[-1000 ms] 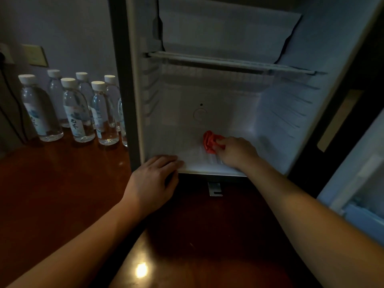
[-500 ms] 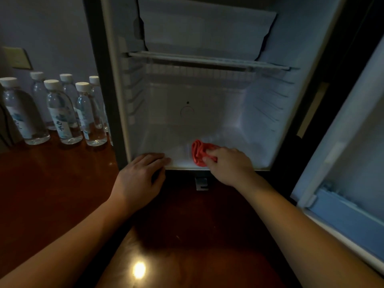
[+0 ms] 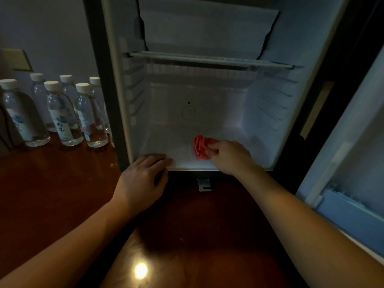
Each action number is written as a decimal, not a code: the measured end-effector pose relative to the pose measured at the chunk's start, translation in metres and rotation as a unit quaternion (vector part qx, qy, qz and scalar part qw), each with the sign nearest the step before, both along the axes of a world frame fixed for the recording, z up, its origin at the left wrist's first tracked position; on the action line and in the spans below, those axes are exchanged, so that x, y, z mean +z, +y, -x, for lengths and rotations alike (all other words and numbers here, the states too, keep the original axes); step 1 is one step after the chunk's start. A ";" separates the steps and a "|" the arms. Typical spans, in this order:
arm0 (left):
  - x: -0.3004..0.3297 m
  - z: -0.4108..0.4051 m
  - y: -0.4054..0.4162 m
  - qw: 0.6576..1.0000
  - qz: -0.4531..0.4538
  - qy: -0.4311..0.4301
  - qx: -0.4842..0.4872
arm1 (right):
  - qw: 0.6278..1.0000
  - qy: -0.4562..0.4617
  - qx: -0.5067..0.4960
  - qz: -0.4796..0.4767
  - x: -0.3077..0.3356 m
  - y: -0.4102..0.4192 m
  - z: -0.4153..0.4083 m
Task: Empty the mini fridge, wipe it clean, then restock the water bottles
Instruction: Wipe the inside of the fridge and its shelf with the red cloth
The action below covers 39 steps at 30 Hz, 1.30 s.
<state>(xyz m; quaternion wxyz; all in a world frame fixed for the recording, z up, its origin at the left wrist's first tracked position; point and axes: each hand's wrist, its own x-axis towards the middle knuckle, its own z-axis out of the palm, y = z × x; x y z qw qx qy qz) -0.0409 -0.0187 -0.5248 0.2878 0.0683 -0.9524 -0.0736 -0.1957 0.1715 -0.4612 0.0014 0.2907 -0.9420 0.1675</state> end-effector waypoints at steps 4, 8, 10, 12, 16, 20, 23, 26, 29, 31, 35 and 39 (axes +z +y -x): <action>0.000 0.002 0.000 0.999 0.033 -0.007 -0.007 | 1.000 0.002 0.001 0.012 -0.003 0.009 -0.011; 0.004 0.010 0.002 0.999 0.038 -0.024 -0.023 | 1.000 0.008 0.003 0.013 -0.008 0.022 -0.017; 0.005 0.016 0.005 0.999 0.034 -0.028 -0.021 | 1.000 0.013 -0.006 0.020 -0.011 0.025 -0.018; 0.005 0.021 0.007 0.999 0.036 -0.028 -0.013 | 1.000 0.005 -0.018 0.023 -0.011 0.024 -0.015; 0.001 0.021 0.005 0.999 0.039 -0.027 -0.019 | 0.999 -0.009 -0.036 0.031 -0.008 0.018 -0.003; -0.001 0.021 0.009 0.999 0.046 -0.017 -0.011 | 0.997 -0.007 -0.071 0.042 -0.007 0.009 0.008; 0.000 0.021 0.012 0.999 0.049 -0.017 -0.009 | 0.996 -0.013 -0.072 0.042 -0.006 0.006 0.011; 0.001 0.021 0.011 0.999 0.050 -0.017 -0.011 | 0.996 -0.013 -0.077 0.034 -0.001 0.006 0.007; 0.000 0.021 0.011 0.998 0.054 -0.011 -0.008 | 0.996 0.019 -0.091 0.002 0.004 0.006 -0.005; 0.000 0.022 0.011 0.999 0.052 -0.012 -0.010 | 0.993 0.045 -0.104 -0.022 0.003 0.009 -0.015; 0.000 0.021 0.010 0.998 0.051 -0.024 -0.010 | 0.983 0.095 -0.133 -0.080 -0.009 0.014 -0.028; 0.000 0.020 0.010 0.998 0.049 -0.025 -0.009 | 0.985 0.082 -0.141 -0.057 -0.007 0.013 -0.027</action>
